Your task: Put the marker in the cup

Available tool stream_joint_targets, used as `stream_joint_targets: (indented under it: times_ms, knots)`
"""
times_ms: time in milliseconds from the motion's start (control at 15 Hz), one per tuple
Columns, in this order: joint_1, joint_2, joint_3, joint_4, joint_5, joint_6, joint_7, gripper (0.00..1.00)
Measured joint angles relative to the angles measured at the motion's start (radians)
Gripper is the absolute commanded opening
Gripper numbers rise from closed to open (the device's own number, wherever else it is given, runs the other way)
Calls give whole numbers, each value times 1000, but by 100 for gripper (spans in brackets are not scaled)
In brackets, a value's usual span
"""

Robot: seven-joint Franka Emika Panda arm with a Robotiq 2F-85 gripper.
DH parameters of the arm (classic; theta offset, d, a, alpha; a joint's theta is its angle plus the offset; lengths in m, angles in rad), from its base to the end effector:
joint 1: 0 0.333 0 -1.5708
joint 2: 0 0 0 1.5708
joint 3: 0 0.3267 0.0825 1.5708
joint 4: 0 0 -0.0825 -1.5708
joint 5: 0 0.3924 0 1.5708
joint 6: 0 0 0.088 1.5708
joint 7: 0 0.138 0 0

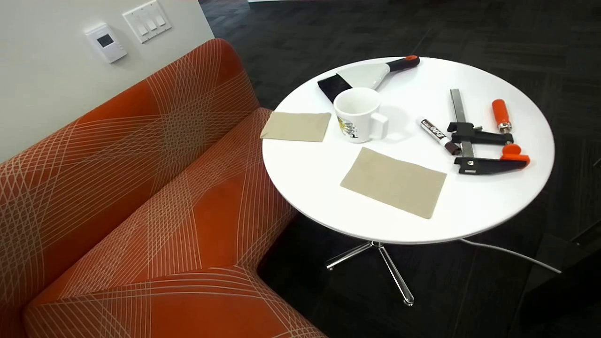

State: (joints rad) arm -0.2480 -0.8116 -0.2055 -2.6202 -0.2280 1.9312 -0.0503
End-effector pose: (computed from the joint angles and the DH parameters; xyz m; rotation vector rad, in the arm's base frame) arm 0.2858 -0.1646 0.4734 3.0151 -0.4254 0.1496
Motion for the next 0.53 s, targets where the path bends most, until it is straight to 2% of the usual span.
stream_joint_targets:
  times_ms: [267,533]
  knots:
    - [54,7,51,-52,54,38,39,100]
    - [98,38,136,-119,118,139,165,100]
